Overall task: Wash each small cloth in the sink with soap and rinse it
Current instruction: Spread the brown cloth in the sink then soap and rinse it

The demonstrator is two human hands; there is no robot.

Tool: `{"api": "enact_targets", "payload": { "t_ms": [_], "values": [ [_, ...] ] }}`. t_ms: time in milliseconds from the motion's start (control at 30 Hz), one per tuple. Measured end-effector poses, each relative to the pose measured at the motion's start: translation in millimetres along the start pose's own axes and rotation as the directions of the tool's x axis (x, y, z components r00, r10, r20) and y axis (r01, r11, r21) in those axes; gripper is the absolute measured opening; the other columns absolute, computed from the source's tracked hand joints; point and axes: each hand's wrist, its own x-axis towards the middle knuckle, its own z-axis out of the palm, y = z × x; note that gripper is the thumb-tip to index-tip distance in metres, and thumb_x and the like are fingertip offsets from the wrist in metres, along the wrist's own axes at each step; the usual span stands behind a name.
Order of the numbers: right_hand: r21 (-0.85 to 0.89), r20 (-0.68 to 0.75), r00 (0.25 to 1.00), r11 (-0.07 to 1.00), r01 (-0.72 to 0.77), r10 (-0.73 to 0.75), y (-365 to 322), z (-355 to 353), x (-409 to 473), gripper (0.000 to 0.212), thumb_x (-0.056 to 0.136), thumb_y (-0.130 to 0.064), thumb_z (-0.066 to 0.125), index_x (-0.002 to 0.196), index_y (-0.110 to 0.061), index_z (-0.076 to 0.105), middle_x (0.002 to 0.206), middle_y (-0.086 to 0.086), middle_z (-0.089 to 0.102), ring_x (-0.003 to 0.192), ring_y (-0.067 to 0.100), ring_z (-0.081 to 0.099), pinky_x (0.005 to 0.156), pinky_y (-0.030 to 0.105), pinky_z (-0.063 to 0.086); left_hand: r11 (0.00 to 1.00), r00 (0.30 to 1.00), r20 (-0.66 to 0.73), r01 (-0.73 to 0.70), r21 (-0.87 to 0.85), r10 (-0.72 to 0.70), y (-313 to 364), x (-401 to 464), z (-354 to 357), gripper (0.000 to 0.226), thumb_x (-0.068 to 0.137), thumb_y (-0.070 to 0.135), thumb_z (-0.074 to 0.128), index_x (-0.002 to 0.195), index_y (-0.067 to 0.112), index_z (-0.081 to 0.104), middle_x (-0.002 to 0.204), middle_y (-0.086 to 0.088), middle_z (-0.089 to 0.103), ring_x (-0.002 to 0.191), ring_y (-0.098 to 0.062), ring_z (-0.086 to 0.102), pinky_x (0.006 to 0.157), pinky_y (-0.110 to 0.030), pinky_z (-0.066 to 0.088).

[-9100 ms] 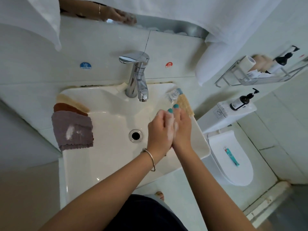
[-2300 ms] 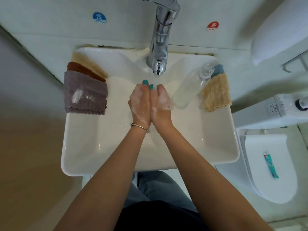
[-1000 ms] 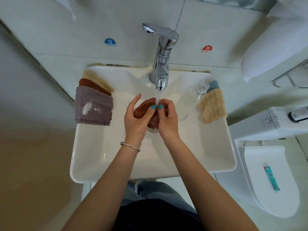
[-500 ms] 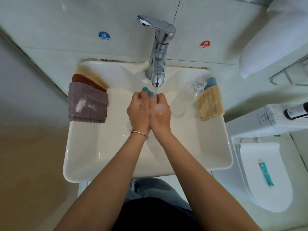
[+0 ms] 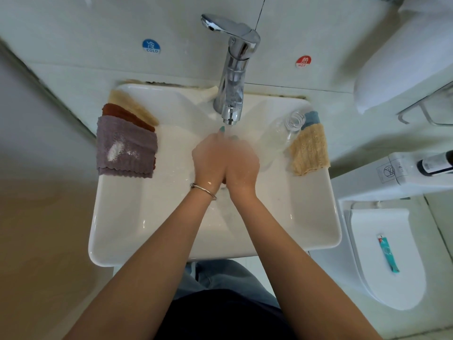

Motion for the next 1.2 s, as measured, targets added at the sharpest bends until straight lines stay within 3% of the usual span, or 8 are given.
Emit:
{"api": "enact_targets", "payload": {
  "t_ms": [133,233,367,533,700,833,1033,1200],
  "values": [
    [0.167,0.068,0.997,0.986,0.017,-0.028,3,0,-13,0.017,0.102,-0.033,0.046,0.088,-0.023,0.050,0.085,-0.007,0.060,0.078,0.008,0.058,0.072,0.030,0.052,0.954,0.994,0.008,0.109,-0.279,-0.111,-3,-9,-16,0.020,0.091,0.034,0.064,0.097,0.014,0.063,0.088,0.009,0.065,0.079,0.000,0.063,0.071,-0.013,0.051],
    [0.191,0.148,0.989,0.982,-0.016,-0.013,4,-4,-18,0.013,0.101,-0.028,0.050,0.094,-0.016,0.051,0.090,-0.003,0.059,0.081,0.007,0.058,0.075,0.027,0.052,0.868,0.977,0.073,0.212,-0.449,-0.201,-12,-15,-26,0.009,0.094,0.025,0.062,0.093,0.019,0.068,0.087,0.005,0.069,0.087,-0.011,0.066,0.079,-0.028,0.056],
    [0.058,0.079,0.996,0.997,0.043,-0.047,10,-20,-16,0.016,0.090,-0.027,0.069,0.085,-0.012,0.065,0.090,0.005,0.063,0.084,0.014,0.060,0.078,0.030,0.050,0.941,0.995,0.044,0.099,-0.325,-0.089,-6,-12,-32,0.010,0.093,0.020,0.064,0.085,0.025,0.068,0.082,0.011,0.068,0.077,-0.001,0.063,0.073,-0.019,0.051],
    [0.134,0.092,0.984,0.981,0.141,-0.154,6,-30,-13,0.030,0.086,-0.025,0.073,0.113,-0.031,0.064,0.107,0.003,0.070,0.101,0.013,0.066,0.089,0.027,0.053,0.968,0.976,0.219,0.041,-0.249,0.015,6,-9,-36,0.008,0.090,0.022,0.067,0.085,0.022,0.073,0.079,0.010,0.071,0.076,-0.002,0.063,0.073,-0.020,0.052],
    [0.015,0.176,0.967,0.983,0.183,-0.183,1,-33,-4,0.022,0.087,-0.018,0.072,0.083,-0.006,0.054,0.071,0.002,0.054,0.065,0.006,0.050,0.063,0.021,0.045,0.987,0.958,0.285,0.026,-0.160,0.021,6,-8,-40,0.016,0.095,0.014,0.058,0.086,0.014,0.071,0.063,0.011,0.064,0.052,-0.001,0.057,0.049,-0.018,0.044],
    [-0.105,0.222,0.962,0.977,0.185,-0.158,-10,-28,5,0.029,0.087,-0.017,0.071,0.073,-0.016,0.046,0.064,-0.010,0.048,0.055,-0.002,0.045,0.058,0.014,0.038,0.990,0.970,0.200,-0.130,-0.061,0.139,-2,-4,-45,0.007,0.094,0.022,0.063,0.094,0.019,0.069,0.086,0.006,0.067,0.075,-0.001,0.061,0.068,-0.016,0.048],
    [-0.011,0.081,0.971,0.974,0.225,-0.224,-21,-19,0,0.025,0.089,-0.014,0.068,0.079,-0.022,0.047,0.071,-0.006,0.057,0.062,-0.001,0.054,0.064,0.020,0.047,0.989,0.961,0.236,-0.131,-0.069,0.143,0,2,-54,0.008,0.092,0.019,0.065,0.084,0.020,0.066,0.078,0.007,0.066,0.071,-0.004,0.060,0.068,-0.019,0.049],
    [-0.091,0.296,0.925,0.957,0.274,-0.237,-13,-25,5,0.011,0.093,-0.023,0.065,0.099,-0.029,0.059,0.085,-0.010,0.066,0.080,0.004,0.063,0.073,0.022,0.049,0.965,0.963,0.134,-0.213,-0.150,0.233,-2,1,-54,0.005,0.089,0.013,0.068,0.089,0.015,0.063,0.089,-0.004,0.069,0.085,-0.017,0.066,0.077,-0.025,0.054]
  ]
}}
